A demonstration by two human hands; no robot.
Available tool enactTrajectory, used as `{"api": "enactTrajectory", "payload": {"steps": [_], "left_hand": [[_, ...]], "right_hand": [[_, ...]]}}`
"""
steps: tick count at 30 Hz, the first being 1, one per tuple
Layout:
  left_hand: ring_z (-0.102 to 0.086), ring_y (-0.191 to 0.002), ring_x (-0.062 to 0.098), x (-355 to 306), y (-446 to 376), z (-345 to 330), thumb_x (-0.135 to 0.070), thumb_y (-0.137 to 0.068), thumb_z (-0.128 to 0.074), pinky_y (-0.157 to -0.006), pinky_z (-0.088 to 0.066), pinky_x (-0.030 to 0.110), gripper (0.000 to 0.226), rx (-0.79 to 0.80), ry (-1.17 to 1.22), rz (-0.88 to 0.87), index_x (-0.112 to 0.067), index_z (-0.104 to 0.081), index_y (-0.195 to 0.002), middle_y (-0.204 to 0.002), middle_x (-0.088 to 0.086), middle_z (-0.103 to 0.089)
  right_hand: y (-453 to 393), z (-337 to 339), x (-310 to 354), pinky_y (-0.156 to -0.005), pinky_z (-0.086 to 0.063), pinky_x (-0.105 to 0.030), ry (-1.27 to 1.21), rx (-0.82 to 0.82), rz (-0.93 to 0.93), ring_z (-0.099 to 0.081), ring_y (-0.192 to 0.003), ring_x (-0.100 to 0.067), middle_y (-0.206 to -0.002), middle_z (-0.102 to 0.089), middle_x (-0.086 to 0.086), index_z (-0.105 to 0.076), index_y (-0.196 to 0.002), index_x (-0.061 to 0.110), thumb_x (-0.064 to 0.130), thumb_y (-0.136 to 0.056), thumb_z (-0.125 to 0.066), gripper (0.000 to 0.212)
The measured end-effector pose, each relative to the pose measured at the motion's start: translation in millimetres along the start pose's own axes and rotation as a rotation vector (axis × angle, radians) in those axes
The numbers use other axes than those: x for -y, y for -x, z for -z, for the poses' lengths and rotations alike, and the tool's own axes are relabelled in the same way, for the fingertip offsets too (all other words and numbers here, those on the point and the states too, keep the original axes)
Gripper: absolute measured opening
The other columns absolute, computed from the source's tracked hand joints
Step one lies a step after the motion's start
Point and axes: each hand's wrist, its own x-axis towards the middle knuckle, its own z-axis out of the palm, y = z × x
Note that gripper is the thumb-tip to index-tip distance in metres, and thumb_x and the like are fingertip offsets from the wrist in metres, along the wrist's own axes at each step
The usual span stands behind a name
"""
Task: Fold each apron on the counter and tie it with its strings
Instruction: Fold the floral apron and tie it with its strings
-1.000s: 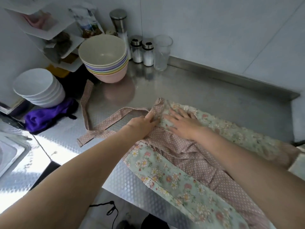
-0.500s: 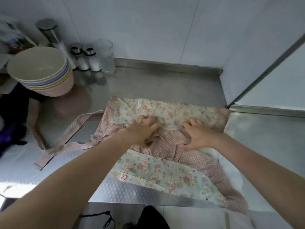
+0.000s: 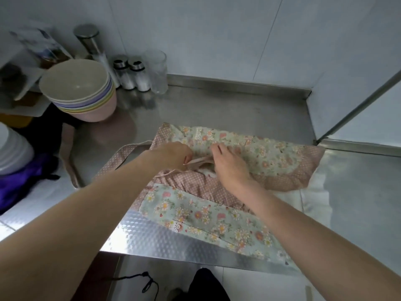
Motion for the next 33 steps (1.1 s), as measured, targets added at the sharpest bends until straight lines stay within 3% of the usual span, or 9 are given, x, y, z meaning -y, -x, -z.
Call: {"api": "enactTrajectory", "payload": {"steps": [6, 10, 14, 17, 19, 23, 27, 30, 33], "left_hand": [[-0.055, -0.081, 0.021, -24, 4, -19, -0.011, -0.087, -0.055, -0.067, -0.045, 0.028, 0.012, 0.089, -0.099, -0.017, -0.01, -0.057, -0.098, -0.095, 0.005, -0.062], [-0.058, -0.095, 0.025, -32, 8, -25, -0.01, -0.088, -0.055, -0.071, -0.043, 0.03, 0.019, 0.121, -0.13, -0.021, -0.009, -0.051, -0.107, -0.103, 0.008, -0.059], [-0.054, -0.087, 0.022, -35, 14, -26, -0.013, -0.091, -0.053, -0.072, -0.045, 0.028, 0.022, 0.188, -0.183, -0.024, -0.006, -0.052, -0.111, -0.1, 0.008, -0.058], [-0.057, -0.095, 0.022, -38, 16, -24, -0.032, -0.088, -0.06, -0.085, -0.05, 0.03, 0.038, 0.339, -0.226, 0.019, -0.009, -0.053, -0.117, -0.106, 0.005, -0.06], [-0.059, -0.103, 0.023, -49, 15, -17, -0.042, -0.084, -0.063, -0.091, -0.05, 0.033, 0.049, 0.385, -0.189, 0.02, -0.011, -0.053, -0.121, -0.113, 0.004, -0.062], [-0.06, -0.094, 0.018, -83, -3, -14, -0.043, -0.078, -0.07, -0.085, -0.053, 0.03, 0.053, 0.213, -0.078, -0.106, -0.013, -0.054, -0.12, -0.112, 0.0, -0.061], [-0.047, -0.123, 0.025, -104, -26, -27, -0.036, -0.076, -0.072, -0.099, -0.047, 0.038, 0.079, 0.086, -0.222, -0.156, -0.014, -0.032, -0.141, -0.137, 0.006, -0.044], [-0.059, -0.098, 0.021, -108, -30, -29, -0.027, -0.085, -0.065, -0.081, -0.053, 0.029, 0.047, 0.109, -0.229, -0.157, -0.005, -0.049, -0.125, -0.108, 0.005, -0.057], [-0.053, -0.074, 0.018, -106, -30, -24, -0.022, -0.091, -0.056, -0.063, -0.045, 0.025, 0.022, 0.146, -0.263, -0.17, -0.004, -0.061, -0.103, -0.075, -0.001, -0.049]], "right_hand": [[12, 20, -26, -0.082, -0.054, -0.032, -0.128, 0.251, 0.12, -0.059, -0.087, -0.014, -0.106, -0.056, -0.001, -0.053, -0.096, 0.012, 0.004, -0.091, -0.049, 0.01], [33, -4, -28, -0.09, -0.051, -0.03, -0.037, 0.399, 0.178, -0.058, -0.097, -0.018, -0.112, -0.056, -0.003, -0.053, -0.119, 0.012, -0.005, -0.09, -0.046, 0.035], [47, -22, -21, -0.08, -0.04, -0.025, -0.064, 0.502, 0.167, -0.05, -0.099, -0.018, -0.109, -0.051, -0.006, -0.052, -0.117, 0.007, -0.008, -0.087, -0.046, 0.034], [48, -18, -25, -0.078, -0.041, -0.026, -0.133, 0.512, 0.147, -0.048, -0.098, -0.016, -0.103, -0.045, 0.0, -0.052, -0.112, 0.009, -0.003, -0.088, -0.047, 0.028], [50, -11, -35, -0.089, -0.045, -0.026, -0.154, 0.489, 0.109, -0.047, -0.1, -0.013, -0.114, -0.047, 0.001, -0.05, -0.118, 0.012, 0.005, -0.089, -0.05, 0.03], [62, -1, -70, -0.114, -0.025, -0.04, 0.0, 0.443, -0.076, -0.032, -0.131, -0.027, -0.139, -0.032, -0.011, -0.023, -0.143, 0.013, 0.003, -0.086, -0.057, 0.067], [82, -1, -101, -0.109, -0.027, -0.045, 0.168, 0.561, -0.274, -0.026, -0.133, -0.032, -0.142, -0.023, -0.015, -0.015, -0.143, 0.009, 0.018, -0.083, -0.065, 0.079], [87, -8, -113, -0.108, -0.031, -0.041, 0.154, 0.429, -0.307, -0.033, -0.13, -0.03, -0.138, -0.034, -0.013, -0.021, -0.141, 0.01, 0.02, -0.089, -0.058, 0.064], [81, 0, -120, -0.108, -0.029, -0.04, 0.156, 0.346, -0.295, -0.036, -0.129, -0.028, -0.136, -0.042, -0.012, -0.036, -0.135, 0.01, 0.013, -0.091, -0.051, 0.046]]}}
